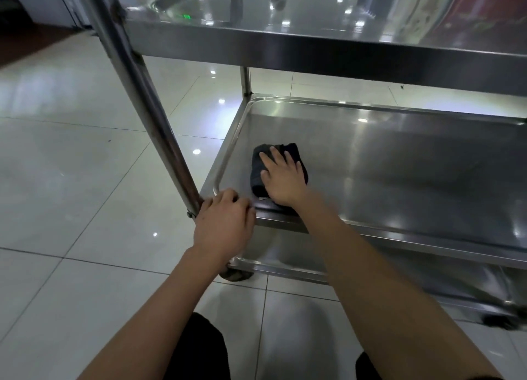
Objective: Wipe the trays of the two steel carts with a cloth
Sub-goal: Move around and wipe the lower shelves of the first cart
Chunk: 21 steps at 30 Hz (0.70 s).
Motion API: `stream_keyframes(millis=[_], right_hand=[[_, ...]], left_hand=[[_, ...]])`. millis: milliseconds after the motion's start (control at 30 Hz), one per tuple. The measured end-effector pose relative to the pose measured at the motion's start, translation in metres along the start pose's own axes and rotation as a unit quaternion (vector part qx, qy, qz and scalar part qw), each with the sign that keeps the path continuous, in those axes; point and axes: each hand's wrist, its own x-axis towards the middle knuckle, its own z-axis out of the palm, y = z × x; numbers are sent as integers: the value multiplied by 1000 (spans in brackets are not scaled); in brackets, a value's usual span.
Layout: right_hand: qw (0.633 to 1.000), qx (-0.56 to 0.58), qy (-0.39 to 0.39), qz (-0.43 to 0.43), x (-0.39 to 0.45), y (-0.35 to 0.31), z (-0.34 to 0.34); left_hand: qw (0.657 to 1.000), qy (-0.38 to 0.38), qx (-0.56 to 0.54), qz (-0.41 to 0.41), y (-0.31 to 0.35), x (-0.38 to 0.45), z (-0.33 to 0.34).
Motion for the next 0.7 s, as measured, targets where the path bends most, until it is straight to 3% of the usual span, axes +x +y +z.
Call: stream_keyframes(millis=[100, 300, 467, 700], right_hand=[[999, -2, 15, 37, -19, 38, -15], [991, -1, 52, 121, -72, 132, -54], [977, -19, 78, 195, -113, 212, -92], [971, -12, 95, 217, -125, 245, -100]], left_hand=[[1000, -19, 1, -2, 23, 13, -6], [993, -52, -31, 104, 108, 46, -4], [989, -85, -37, 115, 152, 59, 16], [991, -24, -29, 125, 156, 57, 34]])
